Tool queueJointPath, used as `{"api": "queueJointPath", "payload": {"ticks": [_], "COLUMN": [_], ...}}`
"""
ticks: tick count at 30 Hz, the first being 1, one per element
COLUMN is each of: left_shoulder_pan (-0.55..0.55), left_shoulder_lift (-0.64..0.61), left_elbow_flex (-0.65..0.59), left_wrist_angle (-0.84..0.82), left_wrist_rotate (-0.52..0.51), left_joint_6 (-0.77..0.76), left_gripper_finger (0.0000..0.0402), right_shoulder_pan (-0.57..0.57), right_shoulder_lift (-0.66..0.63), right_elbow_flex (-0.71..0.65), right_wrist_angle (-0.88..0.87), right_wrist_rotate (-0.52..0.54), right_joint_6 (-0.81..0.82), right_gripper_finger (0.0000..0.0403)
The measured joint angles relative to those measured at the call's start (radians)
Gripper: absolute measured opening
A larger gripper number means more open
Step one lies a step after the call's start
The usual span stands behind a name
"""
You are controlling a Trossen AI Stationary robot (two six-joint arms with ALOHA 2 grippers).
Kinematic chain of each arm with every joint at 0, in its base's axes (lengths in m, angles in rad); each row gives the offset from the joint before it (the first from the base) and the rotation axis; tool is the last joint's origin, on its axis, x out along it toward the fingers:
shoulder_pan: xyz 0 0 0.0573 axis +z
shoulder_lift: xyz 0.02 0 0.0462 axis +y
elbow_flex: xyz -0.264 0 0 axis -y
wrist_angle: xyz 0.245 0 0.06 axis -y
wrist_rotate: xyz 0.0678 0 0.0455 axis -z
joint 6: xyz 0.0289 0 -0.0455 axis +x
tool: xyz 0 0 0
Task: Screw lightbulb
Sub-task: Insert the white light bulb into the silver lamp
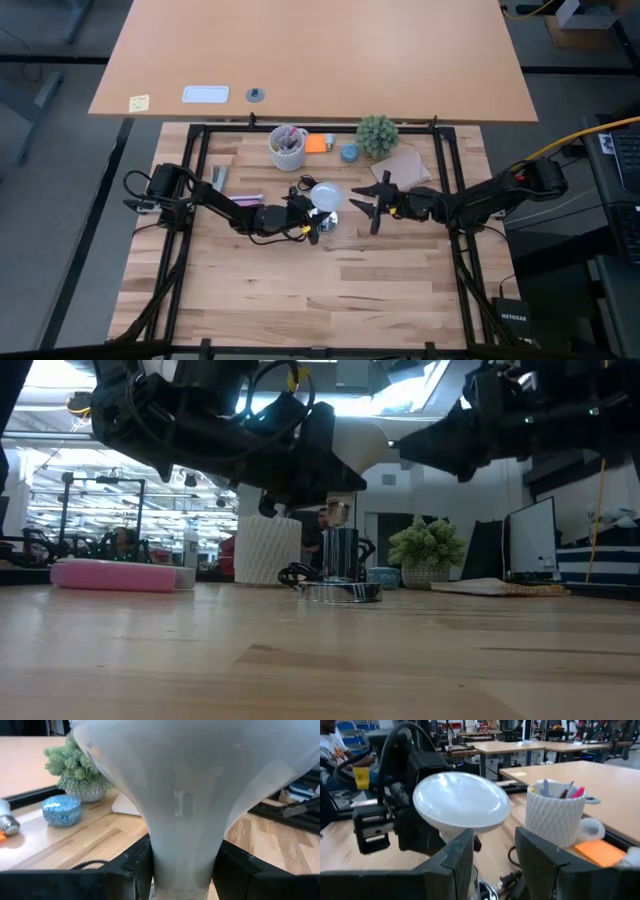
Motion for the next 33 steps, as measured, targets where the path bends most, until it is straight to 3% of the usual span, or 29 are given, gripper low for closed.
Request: {"api": "queueJointPath", "payload": {"ticks": [10,16,33], "left_shoulder_pan": [0.014,0.018,0.010], "left_shoulder_lift": [0.000,0.001,0.000], "left_elbow_flex": [0.000,-0.001,0.000], "left_wrist_angle": [0.000,-0.092,-0.115], "left_wrist_rotate": [-0.004,-0.001,-0.001], "left_joint_6": [0.003,-0.046,-0.052], "left_gripper_finger": [0.0153,0.0153,0.0153], "right_shoulder_pan": [0.000,0.000,0.000], "right_shoulder_lift": [0.072,0.129,0.141], "right_elbow_flex": [0.077,0.100,0.111], "right_wrist_angle": [0.003,-0.004,0.001], "right_wrist_rotate": [0.020,0.008,-0.059], "right_joint_6": [-0.054,-0.054,-0.054], "right_gripper_finger": [0.0150,0.0150,0.0150]}}
